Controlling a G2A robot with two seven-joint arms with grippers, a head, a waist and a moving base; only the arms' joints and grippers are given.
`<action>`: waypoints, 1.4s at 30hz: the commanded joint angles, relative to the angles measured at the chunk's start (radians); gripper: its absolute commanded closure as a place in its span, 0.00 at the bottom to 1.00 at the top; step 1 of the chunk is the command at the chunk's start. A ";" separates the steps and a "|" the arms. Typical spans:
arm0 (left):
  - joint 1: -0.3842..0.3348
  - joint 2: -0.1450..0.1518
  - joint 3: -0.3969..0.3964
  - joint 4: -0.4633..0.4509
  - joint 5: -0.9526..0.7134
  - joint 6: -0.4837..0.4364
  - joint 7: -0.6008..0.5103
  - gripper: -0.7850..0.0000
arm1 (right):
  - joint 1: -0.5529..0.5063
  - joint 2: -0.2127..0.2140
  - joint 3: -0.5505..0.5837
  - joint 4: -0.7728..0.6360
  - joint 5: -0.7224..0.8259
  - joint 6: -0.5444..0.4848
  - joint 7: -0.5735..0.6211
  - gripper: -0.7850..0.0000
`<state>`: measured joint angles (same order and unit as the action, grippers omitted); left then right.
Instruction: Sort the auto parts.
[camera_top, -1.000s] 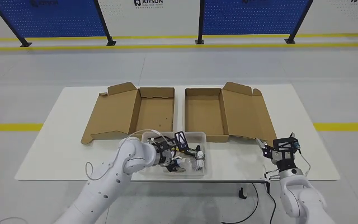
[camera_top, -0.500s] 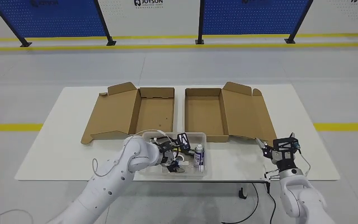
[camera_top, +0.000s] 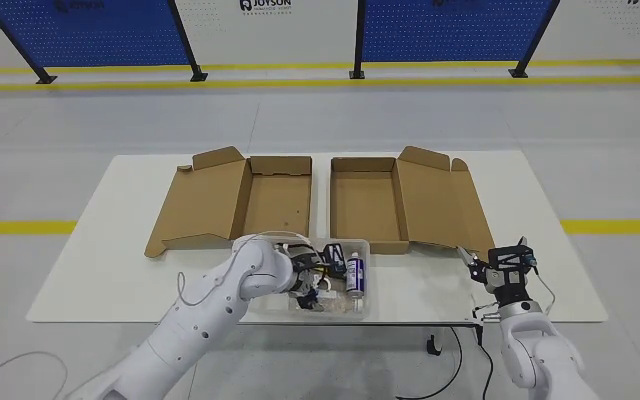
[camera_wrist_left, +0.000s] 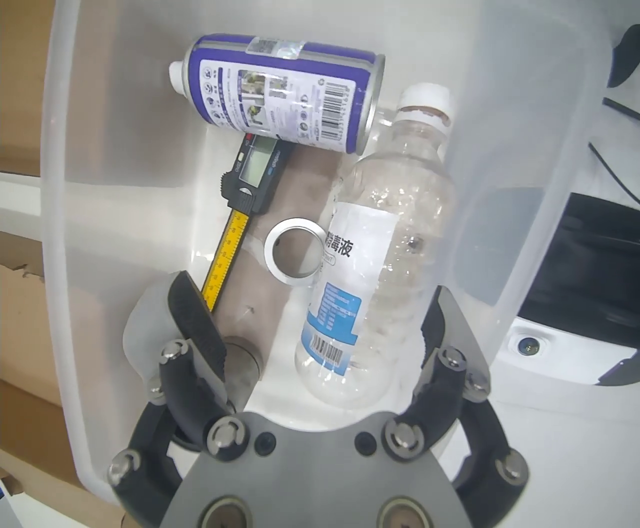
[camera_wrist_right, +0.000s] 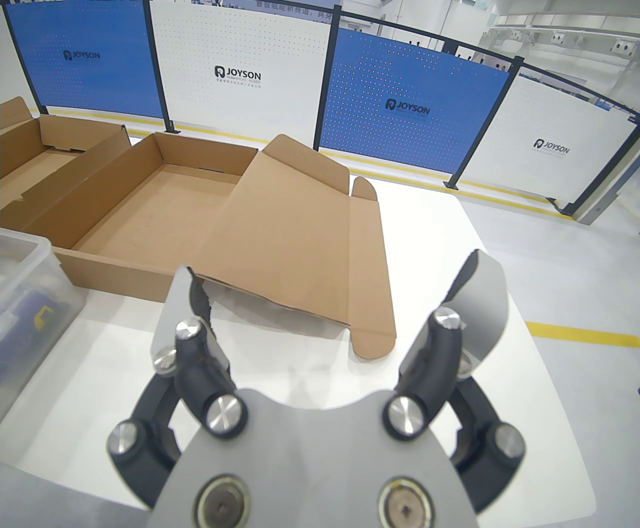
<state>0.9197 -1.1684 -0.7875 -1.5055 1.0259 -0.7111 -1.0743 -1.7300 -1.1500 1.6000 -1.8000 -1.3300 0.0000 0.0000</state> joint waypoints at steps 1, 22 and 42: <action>-0.004 -0.003 0.014 0.001 -0.008 0.000 -0.013 0.00 | 0.000 0.000 0.000 0.000 0.000 0.000 0.000 0.00; -0.089 -0.016 0.145 0.069 -0.056 0.008 -0.043 0.14 | 0.000 0.000 0.000 0.000 0.000 0.000 0.000 0.00; -0.129 -0.025 0.210 0.128 -0.067 0.006 -0.038 0.19 | 0.000 0.000 0.000 0.000 0.000 0.000 0.000 0.00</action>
<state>0.7908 -1.1935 -0.5782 -1.3793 0.9614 -0.7046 -1.1135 -1.7300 -1.1500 1.6000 -1.8000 -1.3300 0.0000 0.0000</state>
